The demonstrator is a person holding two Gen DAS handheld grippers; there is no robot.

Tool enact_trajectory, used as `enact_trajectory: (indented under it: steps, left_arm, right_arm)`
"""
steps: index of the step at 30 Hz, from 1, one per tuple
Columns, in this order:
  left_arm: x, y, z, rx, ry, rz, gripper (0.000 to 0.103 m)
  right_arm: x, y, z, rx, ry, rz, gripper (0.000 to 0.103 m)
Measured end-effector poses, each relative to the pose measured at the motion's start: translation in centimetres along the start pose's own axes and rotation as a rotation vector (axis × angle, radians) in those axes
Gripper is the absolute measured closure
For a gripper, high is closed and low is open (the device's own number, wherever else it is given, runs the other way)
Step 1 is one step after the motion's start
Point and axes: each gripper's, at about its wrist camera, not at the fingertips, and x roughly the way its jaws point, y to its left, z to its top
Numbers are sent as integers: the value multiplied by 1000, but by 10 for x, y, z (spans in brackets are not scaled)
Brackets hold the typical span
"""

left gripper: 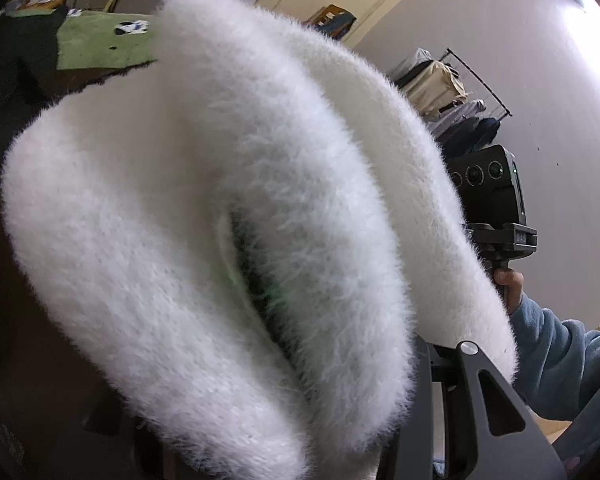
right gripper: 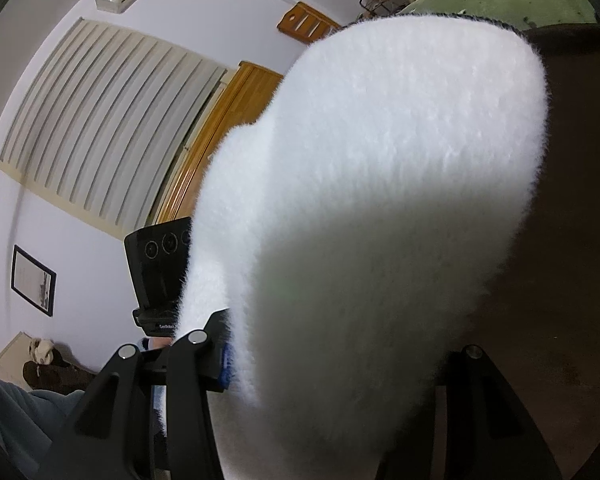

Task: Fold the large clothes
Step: 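Carry the lifted bundle with both tools over the striped grey shirt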

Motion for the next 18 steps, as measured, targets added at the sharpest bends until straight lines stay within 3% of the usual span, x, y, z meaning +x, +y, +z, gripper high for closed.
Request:
enact_trajectory:
  steps: [8, 18]
  left_arm:
    - [-36, 12, -24, -72, -58, 40, 61]
    - [-137, 48, -62, -160, -134, 141, 61]
  right_arm:
    - [50, 16, 5, -36, 79, 24, 55]
    - [156, 85, 11, -100, 210, 109, 55]
